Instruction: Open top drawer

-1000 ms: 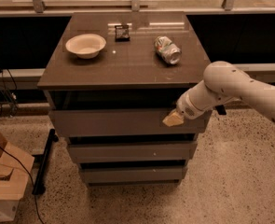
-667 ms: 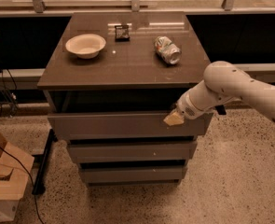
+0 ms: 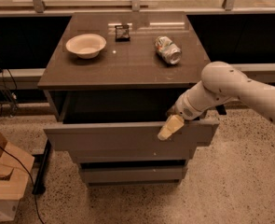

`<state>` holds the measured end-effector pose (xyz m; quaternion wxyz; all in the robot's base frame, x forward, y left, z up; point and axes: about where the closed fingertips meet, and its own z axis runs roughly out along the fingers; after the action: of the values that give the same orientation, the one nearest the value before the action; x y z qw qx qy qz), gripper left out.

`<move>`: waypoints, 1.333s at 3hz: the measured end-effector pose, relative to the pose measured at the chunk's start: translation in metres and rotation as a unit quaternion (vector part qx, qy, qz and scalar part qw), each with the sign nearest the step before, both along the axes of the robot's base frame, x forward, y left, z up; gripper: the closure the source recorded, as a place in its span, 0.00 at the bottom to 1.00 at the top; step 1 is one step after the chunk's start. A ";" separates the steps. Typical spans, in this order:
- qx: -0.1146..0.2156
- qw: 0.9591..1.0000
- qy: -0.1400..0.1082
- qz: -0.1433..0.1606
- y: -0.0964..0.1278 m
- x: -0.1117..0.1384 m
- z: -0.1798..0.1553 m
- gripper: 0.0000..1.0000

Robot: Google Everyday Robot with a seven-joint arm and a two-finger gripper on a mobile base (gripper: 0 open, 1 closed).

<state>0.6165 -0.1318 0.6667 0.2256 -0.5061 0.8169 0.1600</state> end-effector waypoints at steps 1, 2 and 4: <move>-0.033 0.999 0.024 0.009 -0.009 -0.031 -0.010 0.00; -0.048 0.996 0.068 0.006 -0.019 -0.074 -0.026 0.00; -0.048 0.996 0.068 0.006 -0.019 -0.074 -0.018 0.49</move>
Offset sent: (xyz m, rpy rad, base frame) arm -0.1621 -0.0411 -0.0537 -0.1546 0.3108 -0.0039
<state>0.5427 -0.1510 0.6486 0.1438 -0.5093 0.8341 0.1556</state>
